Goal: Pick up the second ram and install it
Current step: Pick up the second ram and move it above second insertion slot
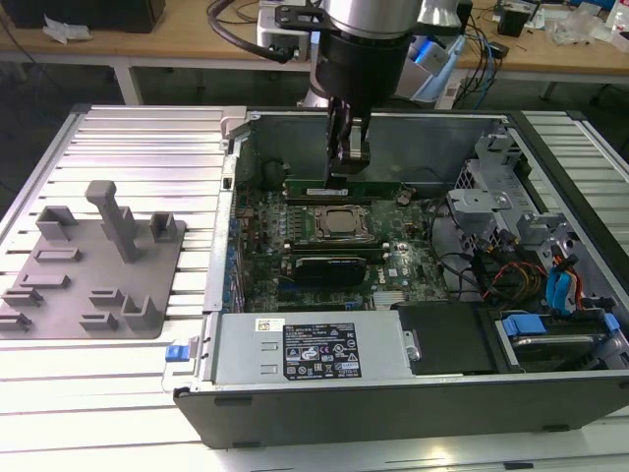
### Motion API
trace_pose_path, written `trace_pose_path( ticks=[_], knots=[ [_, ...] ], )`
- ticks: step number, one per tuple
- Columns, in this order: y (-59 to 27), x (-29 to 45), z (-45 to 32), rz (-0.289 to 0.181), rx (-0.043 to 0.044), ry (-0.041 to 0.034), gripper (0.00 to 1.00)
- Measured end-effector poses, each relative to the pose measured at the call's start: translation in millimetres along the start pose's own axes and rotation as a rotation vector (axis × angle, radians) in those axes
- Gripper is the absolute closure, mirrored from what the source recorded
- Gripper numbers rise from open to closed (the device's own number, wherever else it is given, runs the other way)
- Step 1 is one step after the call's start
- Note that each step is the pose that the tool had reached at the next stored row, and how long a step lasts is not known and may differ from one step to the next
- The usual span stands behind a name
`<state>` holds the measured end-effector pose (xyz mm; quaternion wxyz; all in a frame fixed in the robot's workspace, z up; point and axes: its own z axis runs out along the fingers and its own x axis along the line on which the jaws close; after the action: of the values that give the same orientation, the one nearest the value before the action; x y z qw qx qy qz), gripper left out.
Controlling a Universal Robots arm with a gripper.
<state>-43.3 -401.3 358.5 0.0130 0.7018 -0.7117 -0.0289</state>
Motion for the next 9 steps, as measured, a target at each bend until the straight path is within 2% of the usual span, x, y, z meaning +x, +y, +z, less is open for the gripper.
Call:
trace_pose_path(
  ticks=[4, 9],
  knots=[
    [-0.5, -3.4, 9.3, 0.000, 0.0000, 0.0000, 0.91],
    [-0.8, -4.7, 14.2, 0.000, 0.0000, 0.0000, 0.91]
  ],
)
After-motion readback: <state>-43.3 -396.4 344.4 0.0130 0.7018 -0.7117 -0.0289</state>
